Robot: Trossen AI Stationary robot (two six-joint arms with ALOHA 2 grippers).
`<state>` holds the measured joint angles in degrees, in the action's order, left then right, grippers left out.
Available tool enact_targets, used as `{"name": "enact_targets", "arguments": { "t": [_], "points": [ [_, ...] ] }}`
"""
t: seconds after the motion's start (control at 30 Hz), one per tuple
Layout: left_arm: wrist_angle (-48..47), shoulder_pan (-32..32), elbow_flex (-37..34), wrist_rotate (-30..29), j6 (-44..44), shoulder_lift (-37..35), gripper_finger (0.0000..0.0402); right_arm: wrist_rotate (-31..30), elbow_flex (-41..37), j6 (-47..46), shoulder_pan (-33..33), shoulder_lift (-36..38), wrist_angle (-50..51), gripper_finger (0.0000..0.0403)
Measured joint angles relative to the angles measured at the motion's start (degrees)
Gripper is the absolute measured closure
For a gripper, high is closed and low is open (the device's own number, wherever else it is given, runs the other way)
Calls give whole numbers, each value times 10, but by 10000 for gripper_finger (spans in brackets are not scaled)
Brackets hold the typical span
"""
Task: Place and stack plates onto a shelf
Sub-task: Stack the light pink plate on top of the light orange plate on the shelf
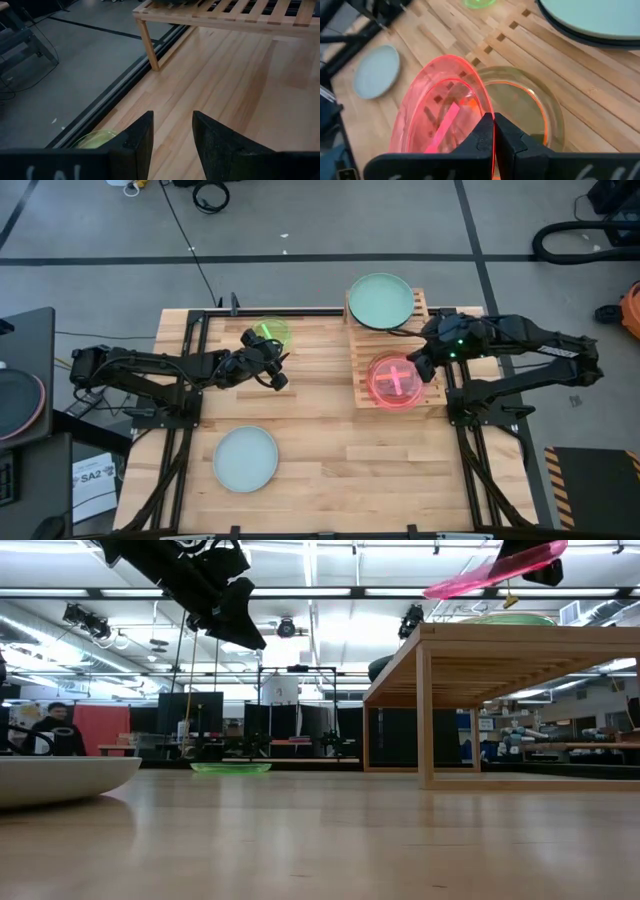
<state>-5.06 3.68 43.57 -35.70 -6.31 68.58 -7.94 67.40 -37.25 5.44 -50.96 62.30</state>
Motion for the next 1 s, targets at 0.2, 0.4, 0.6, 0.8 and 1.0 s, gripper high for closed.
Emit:
{"name": "enact_targets", "arguments": {
  "t": [0.2,0.4,0.6,0.8,1.0],
  "points": [
    [0,0,0,0,0,0,260,0,0,41,22,-9,5,394],
    [0,0,0,0,0,0,260,0,0,75,51,-9,13,394],
    [0,0,0,0,0,0,260,0,0,90,60,-18,17,394],
    [0,0,0,0,0,0,260,1,0,90,60,-31,17,388],
    [0,0,0,0,0,0,260,1,0,90,60,-43,17,378]
  ]
}}
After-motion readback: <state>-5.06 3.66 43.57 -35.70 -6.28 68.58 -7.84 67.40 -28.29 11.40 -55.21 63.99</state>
